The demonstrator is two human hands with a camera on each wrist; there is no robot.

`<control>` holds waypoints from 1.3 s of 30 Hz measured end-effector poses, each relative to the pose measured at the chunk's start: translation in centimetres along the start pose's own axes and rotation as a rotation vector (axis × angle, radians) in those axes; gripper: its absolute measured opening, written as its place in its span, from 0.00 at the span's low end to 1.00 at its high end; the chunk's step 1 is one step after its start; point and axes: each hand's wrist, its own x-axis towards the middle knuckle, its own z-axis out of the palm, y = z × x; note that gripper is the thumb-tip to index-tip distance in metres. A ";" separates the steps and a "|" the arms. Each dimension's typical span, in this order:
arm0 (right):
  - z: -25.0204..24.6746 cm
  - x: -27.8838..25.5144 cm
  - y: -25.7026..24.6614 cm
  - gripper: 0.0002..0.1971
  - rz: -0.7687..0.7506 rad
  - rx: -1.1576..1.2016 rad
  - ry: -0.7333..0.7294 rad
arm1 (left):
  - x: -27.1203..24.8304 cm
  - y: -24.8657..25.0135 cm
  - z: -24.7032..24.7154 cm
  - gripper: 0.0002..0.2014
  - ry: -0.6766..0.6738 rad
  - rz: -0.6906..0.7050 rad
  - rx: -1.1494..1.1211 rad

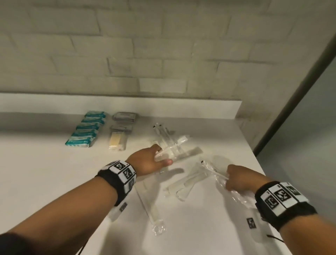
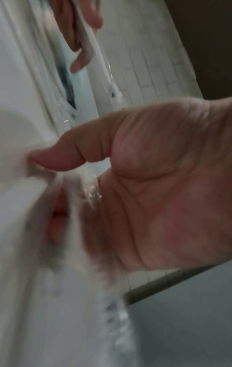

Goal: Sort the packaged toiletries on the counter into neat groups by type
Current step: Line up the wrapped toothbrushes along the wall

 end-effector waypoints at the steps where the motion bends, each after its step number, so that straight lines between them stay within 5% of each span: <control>1: -0.1 0.1 0.0 0.14 -0.009 0.003 -0.017 | 0.5 0.1 0.3 0.41 -0.027 -0.039 0.032; 5: -0.3 0.5 -0.4 0.12 -0.021 -0.041 -0.051 | 0.8 0.2 1.7 0.33 0.010 -0.119 0.139; 10: -4.4 2.6 -2.2 0.09 -0.075 0.163 0.119 | -2.7 0.1 2.0 0.22 0.035 -0.147 0.154; 13: -5.6 5.1 -6.2 0.14 -0.190 0.208 0.207 | -5.2 0.1 2.0 0.17 -0.015 -0.100 0.214; 18: -5.0 6.7 -14.6 0.33 -0.378 0.194 0.131 | -8.4 -0.1 2.6 0.19 -0.170 -0.049 0.228; 22: -4.2 7.9 -17.8 0.24 -0.297 -0.030 0.098 | -9.4 -0.8 1.8 0.17 -0.104 -0.080 0.188; 24: -4.6 8.3 -18.0 0.16 -0.278 -0.061 0.090 | -9.3 -1.4 0.9 0.16 -0.052 -0.129 0.137; 29: -6.9 8.5 -13.9 0.26 -0.237 0.044 0.103 | -5.5 -2.4 -0.8 0.15 0.115 -0.254 -0.066; 32: -7.4 10.1 -11.2 0.21 -0.119 0.049 0.110 | -0.9 -2.3 -0.7 0.18 0.158 -0.259 -0.055; 39: -8.8 10.9 -8.3 0.25 -0.110 -0.029 0.065 | 2.1 1.3 2.7 0.12 -0.096 0.087 0.119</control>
